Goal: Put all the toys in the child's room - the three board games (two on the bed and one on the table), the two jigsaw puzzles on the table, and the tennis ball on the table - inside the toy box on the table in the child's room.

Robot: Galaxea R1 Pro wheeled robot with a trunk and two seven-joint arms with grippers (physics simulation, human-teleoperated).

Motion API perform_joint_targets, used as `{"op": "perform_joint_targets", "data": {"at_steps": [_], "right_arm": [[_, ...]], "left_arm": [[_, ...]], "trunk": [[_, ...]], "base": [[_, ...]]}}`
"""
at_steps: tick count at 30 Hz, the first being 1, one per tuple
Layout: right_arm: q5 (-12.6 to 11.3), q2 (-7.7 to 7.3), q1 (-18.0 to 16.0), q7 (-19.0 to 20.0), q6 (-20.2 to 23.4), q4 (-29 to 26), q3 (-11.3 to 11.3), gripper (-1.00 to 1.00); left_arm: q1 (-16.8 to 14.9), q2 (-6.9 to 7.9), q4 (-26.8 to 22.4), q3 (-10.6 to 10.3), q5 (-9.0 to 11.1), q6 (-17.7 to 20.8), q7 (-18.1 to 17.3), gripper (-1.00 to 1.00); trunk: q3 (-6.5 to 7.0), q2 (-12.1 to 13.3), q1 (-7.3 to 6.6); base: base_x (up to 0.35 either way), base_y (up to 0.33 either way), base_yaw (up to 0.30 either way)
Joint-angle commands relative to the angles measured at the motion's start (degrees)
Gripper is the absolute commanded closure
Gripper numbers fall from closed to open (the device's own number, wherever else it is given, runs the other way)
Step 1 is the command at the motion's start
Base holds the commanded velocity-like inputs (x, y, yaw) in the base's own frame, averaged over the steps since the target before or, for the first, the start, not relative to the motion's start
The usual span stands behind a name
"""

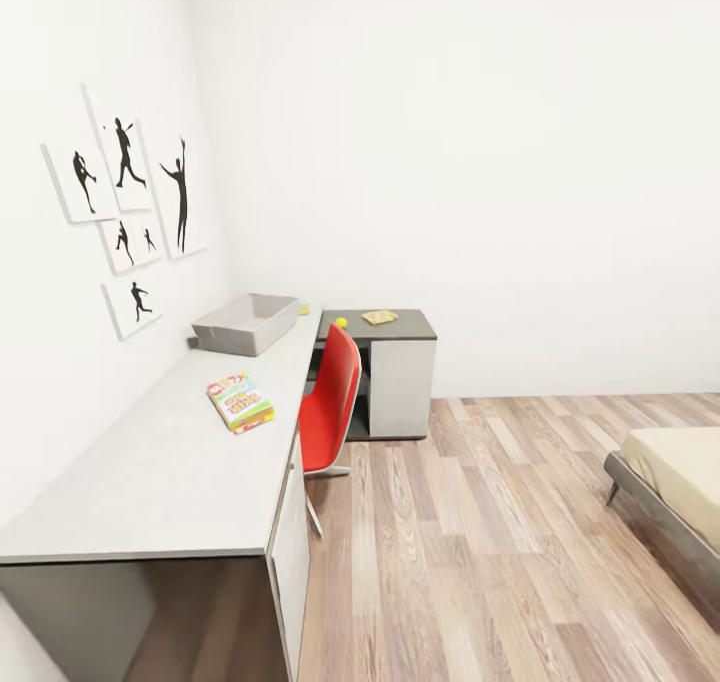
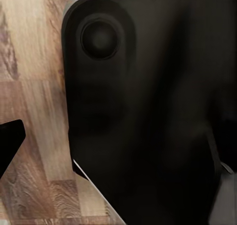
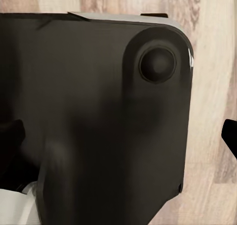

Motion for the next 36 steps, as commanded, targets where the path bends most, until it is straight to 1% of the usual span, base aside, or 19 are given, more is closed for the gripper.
{"op": "perform_joint_targets", "data": {"at_steps": [1, 6, 7, 9, 14, 19, 25, 32, 36], "right_arm": [[-0.03, 0.03, 0.00, -0.06, -0.47, -0.07, -0.01, -1.00], [-0.22, -0.20, -0.17, -0.17, -2.07, -0.26, -0.06, -1.00], [-0.33, -0.28, -0.26, -0.20, -4.55, -0.28, -0.07, -1.00], [-0.88, -0.43, -0.75, -0.53, -4.68, -0.32, -0.09, -1.00], [-2.64, -0.54, -2.33, -1.76, -3.90, -0.34, -0.08, -1.00], [-4.03, -0.61, -3.80, -2.95, -1.48, -0.35, -0.05, -1.00], [-4.48, -0.67, -5.41, -3.35, -0.27, -0.35, -0.03, -1.00], [-4.59, -0.71, -7.26, -3.63, 0.03, -0.35, -0.04, -1.00], [-4.87, -0.80, -9.56, -3.94, 0.58, -0.35, -0.08, -1.00]], "left_arm": [[0.03, 0.00, -0.43, 0.02, -0.01, 0.10, 0.00, -1.00], [-0.08, 0.08, -2.05, 0.03, -0.03, 0.45, -0.08, -1.00], [-0.13, 0.09, -3.41, 0.03, -0.05, 0.49, -0.09, -1.00], [-0.26, 0.11, -3.98, 0.03, -0.05, 0.59, -0.11, -1.00], [-0.73, 0.12, -4.44, 0.03, -0.04, 1.07, -0.12, -1.00], [-2.00, 0.15, -4.59, 0.03, -0.04, 2.32, -0.09, -1.00], [-3.12, 0.04, -5.28, 0.09, -0.04, 3.20, -0.04, -1.00], [-3.81, -0.09, -8.24, 0.11, -0.04, 4.91, -0.10, -1.00], [-4.39, -0.12, -11.43, 0.11, -0.03, 8.58, -0.26, -1.00]], "trunk": [[0.14, 0.39, -0.23], [1.04, 2.39, -1.32], [1.22, 2.80, -1.54], [1.58, 3.60, -1.98], [2.48, 5.60, -3.08], [3.37, 7.61, -4.18], [4.45, 10.01, -5.50], [5.71, 12.82, -7.03], [6.43, 14.43, -7.91]], "base": [[0.000, 0.000, 0.000], [0.000, 0.000, 0.000], [0.000, 0.000, 0.000], [0.000, 0.000, 0.000], [0.000, 0.000, 0.000], [0.000, 0.000, 0.000], [0.000, 0.000, 0.000], [0.000, 0.000, 0.000], [0.000, 0.000, 0.000]]}}
